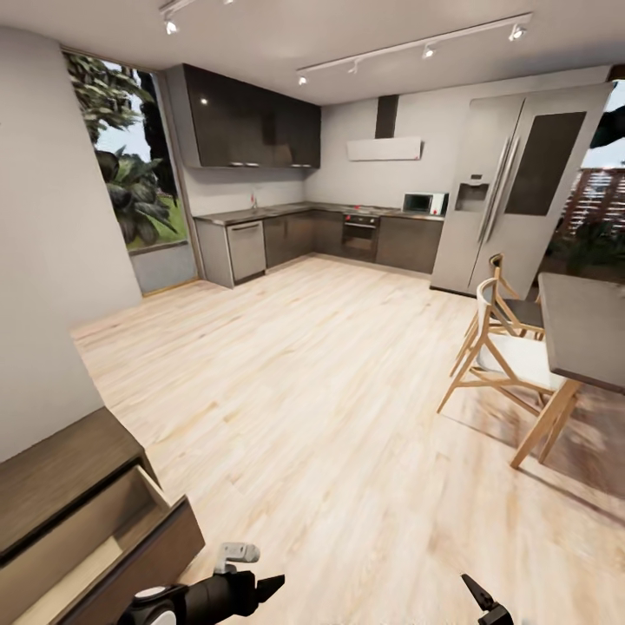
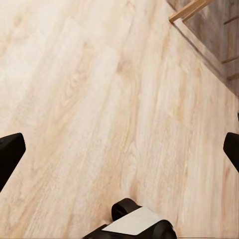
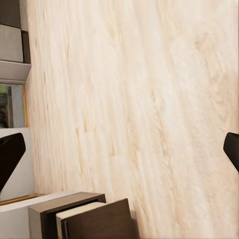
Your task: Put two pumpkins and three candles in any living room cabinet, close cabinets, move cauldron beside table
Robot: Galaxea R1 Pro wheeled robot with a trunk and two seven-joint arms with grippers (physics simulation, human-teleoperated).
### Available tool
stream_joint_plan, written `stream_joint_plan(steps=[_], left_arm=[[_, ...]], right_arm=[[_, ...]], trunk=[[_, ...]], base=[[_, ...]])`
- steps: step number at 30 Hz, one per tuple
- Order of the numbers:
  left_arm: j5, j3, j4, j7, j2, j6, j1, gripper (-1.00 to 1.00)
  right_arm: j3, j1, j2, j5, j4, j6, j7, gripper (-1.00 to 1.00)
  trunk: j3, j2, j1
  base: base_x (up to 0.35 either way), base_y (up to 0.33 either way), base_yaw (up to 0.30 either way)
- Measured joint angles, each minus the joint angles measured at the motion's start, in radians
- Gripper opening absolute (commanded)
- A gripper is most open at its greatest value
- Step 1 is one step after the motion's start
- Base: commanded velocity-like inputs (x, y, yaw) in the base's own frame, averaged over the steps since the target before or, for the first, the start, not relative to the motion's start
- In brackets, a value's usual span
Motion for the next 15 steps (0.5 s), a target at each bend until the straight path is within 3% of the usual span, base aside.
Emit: stream_joint_plan(steps=[15], left_arm=[[-0.001,0.0,0.008,0.0,-0.001,0.0,0.0,1.0]], right_arm=[[0.0,0.0,0.0,0.0,0.0,-0.001,0.001,1.0]], trunk=[[-0.012,0.0,0.0]], base=[[0.0,0.0,-0.247]])
